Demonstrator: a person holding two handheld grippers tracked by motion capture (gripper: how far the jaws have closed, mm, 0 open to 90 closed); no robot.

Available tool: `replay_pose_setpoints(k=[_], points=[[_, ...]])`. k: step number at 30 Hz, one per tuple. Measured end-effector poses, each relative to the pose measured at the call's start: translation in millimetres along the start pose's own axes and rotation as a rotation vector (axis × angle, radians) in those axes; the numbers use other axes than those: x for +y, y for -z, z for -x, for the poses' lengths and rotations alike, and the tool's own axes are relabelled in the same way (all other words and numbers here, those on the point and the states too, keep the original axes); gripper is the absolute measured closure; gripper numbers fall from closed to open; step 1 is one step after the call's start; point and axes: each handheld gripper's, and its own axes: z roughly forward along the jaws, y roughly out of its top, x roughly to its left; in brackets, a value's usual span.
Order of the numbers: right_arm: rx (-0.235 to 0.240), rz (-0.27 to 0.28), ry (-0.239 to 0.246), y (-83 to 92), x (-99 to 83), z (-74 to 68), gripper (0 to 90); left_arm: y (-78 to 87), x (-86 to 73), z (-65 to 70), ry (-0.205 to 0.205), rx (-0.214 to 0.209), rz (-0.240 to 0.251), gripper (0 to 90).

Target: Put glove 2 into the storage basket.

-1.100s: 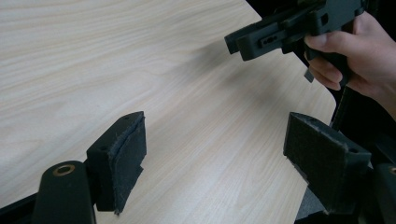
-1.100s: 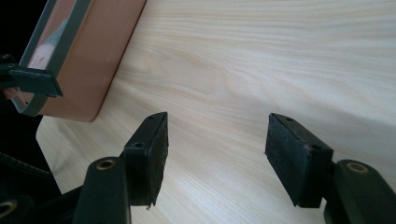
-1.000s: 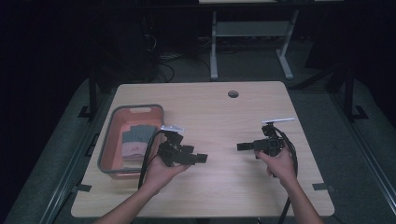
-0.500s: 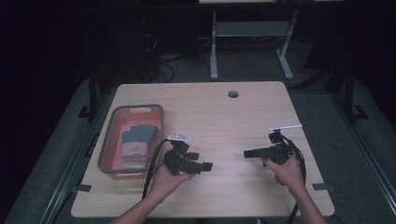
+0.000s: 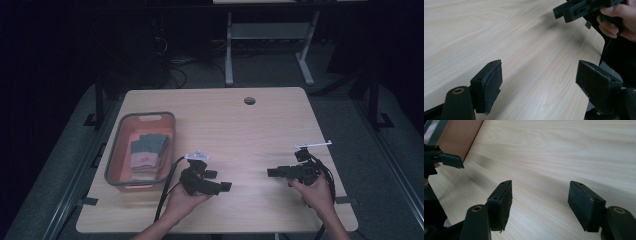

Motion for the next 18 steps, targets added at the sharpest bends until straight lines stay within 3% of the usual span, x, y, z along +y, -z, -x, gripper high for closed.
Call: replay_pose_setpoints(k=[6,9,18], points=[[0.008,0.003,0.002,2.8,-11.1,3.6,34.8,-5.2,-7.7,4.4,-0.019,0.000,-0.010,21.4],[0.012,0.013,0.007,3.6,-14.5,4.4,34.9,-6.1,-10.1,5.8,-0.010,-0.008,-0.005,21.4],[-0.003,0.032,0.033,-0.6,-28.8,-0.1,33.7,-5.5,-15.6,7.9,-0.020,-0.010,0.010,22.0]])
